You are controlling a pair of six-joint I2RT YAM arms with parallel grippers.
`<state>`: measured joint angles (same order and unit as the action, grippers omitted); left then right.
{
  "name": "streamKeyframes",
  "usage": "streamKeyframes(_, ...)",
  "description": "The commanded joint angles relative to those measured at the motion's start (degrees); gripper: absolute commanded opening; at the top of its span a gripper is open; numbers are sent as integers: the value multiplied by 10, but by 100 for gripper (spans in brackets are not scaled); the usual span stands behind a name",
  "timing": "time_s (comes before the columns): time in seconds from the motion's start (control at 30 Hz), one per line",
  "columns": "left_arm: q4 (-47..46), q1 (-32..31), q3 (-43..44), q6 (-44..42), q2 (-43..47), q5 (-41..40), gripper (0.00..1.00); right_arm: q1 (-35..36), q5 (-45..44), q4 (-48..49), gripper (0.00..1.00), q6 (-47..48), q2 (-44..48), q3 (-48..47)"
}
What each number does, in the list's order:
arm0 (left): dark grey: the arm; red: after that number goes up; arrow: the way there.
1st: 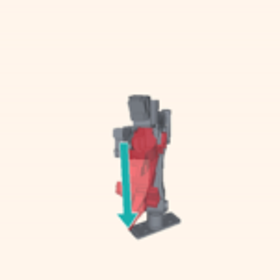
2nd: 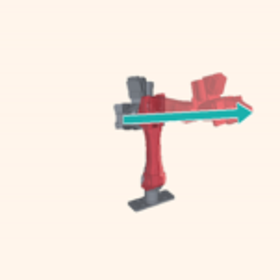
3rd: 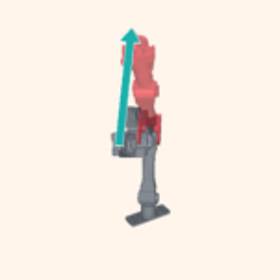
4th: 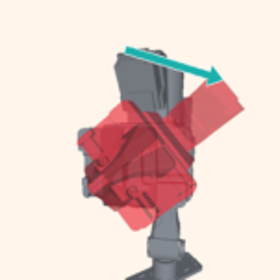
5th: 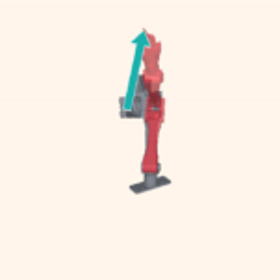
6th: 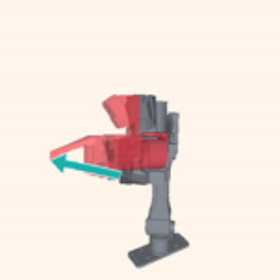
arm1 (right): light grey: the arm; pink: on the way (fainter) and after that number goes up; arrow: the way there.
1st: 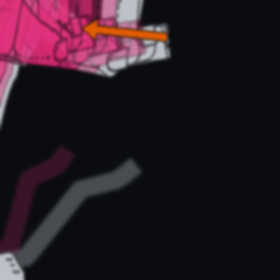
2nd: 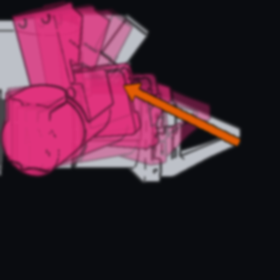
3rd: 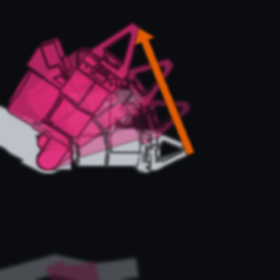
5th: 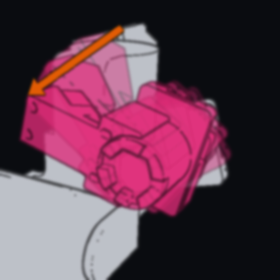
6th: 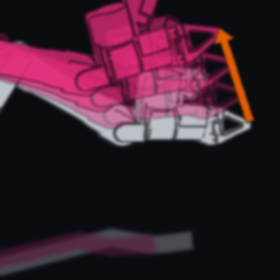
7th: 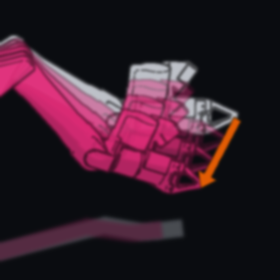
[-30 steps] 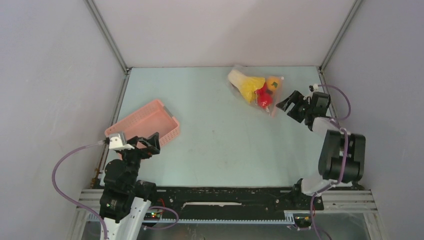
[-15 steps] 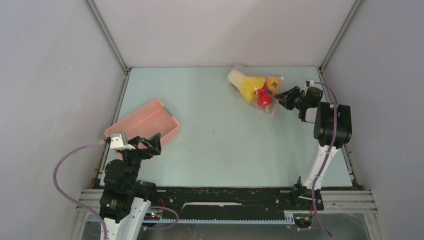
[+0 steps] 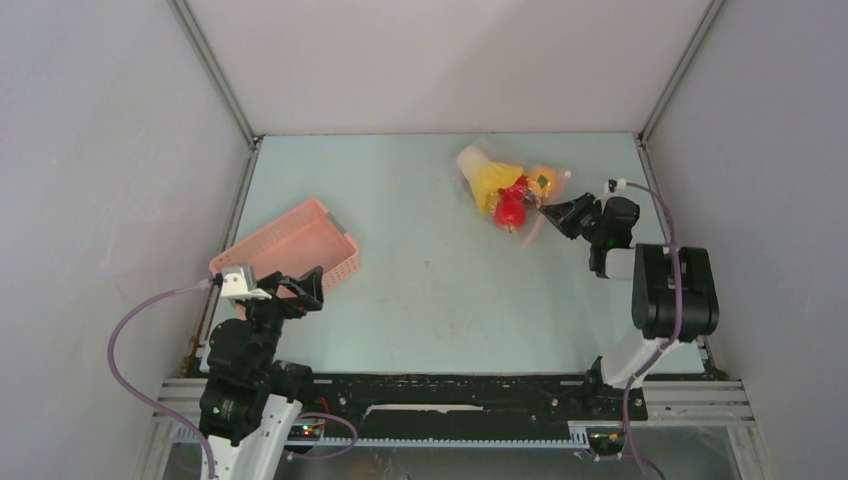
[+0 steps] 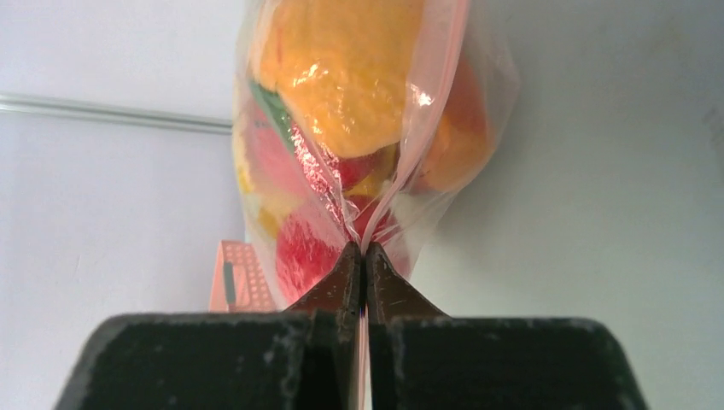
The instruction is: Open the zip-top bag and remove the fake food
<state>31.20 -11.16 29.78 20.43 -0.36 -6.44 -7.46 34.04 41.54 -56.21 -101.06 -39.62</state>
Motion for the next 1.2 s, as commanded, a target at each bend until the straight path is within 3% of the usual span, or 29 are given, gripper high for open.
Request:
streamKeyframes(0.0,-19,6,-11,-14,26,22,100,54,-103,48,0,-27,124,96)
streamKeyframes(0.2,-19,7,-10,-16,7,38,100,220,-308,9,0,-81,272,233)
streamKeyframes(0.4,-16,7,-8,-17,-23,51,100,427,-519,-68,10,-147,362,279)
streamKeyframes(0.5,-17,7,-8,-17,-34,59,100,499,-530,-67,16,-142,354,269)
streamKeyframes(0.7,-15,7,-4,-16,-65,60,100,580,-475,-111,52,-111,347,245)
streamKeyframes(0.87,-20,5,10,10,-117,112,100,600,-446,-320,75,-32,444,207)
streamKeyframes(0.97,-39,-1,17,28,-171,153,100,577,-442,-459,85,53,529,175)
streamKeyframes(1.03,-60,-18,20,41,-212,162,100,525,-410,-532,89,113,573,146)
streamKeyframes(1.17,-122,-79,25,73,-306,144,100,337,-267,-610,91,245,593,79)
